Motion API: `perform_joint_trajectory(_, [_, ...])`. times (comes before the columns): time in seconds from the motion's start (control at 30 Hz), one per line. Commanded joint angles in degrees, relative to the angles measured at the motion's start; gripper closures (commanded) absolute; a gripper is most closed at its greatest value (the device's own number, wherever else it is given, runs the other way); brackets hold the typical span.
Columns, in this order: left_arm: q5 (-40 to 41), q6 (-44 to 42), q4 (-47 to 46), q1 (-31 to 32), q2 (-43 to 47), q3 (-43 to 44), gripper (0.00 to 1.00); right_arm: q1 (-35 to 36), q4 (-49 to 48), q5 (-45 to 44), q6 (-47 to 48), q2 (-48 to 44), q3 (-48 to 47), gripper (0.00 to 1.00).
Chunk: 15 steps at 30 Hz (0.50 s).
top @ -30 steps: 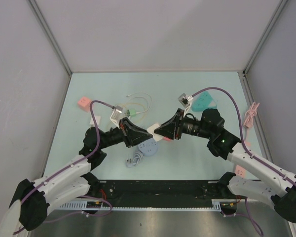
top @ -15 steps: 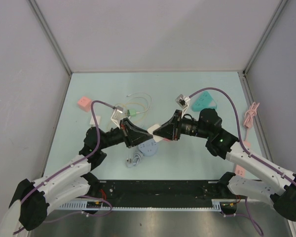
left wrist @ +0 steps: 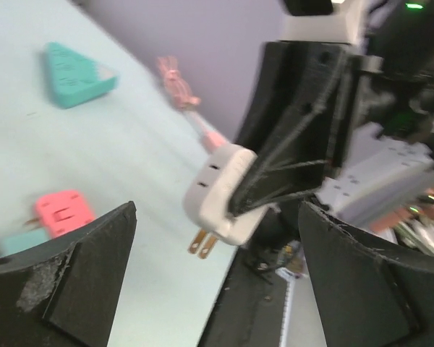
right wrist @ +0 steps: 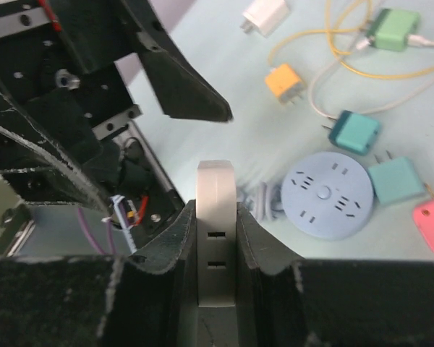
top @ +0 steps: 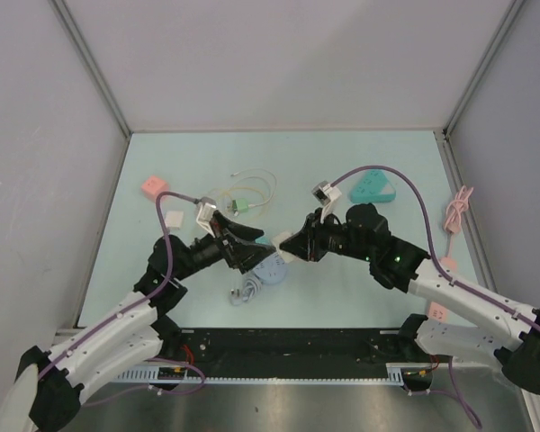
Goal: Insert the plug
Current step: Insert the plug into the socket.
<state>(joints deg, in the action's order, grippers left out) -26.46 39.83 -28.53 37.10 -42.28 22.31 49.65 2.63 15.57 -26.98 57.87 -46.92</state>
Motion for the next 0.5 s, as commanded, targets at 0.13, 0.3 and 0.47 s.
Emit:
perform_joint_trajectory(0.13, [23.5,-1.9,27.1,0.2,4.1,2.2,0.06,7.2,13.4,-24.0,2.8,7.4,-9.9,1.0])
perform_joint_trajectory(0.3, [25.4,1.6,36.1,0.1,-2.9,4.5,0.06,9.2,17.8,-29.3,1.0,14.6,-13.9,1.0])
perform_joint_trajectory(0.47, [25.0,2.9,40.1,0.1,-11.3,6.5,0.06,9.5,19.8,-31.2,-1.8,20.1,-16.2,1.0])
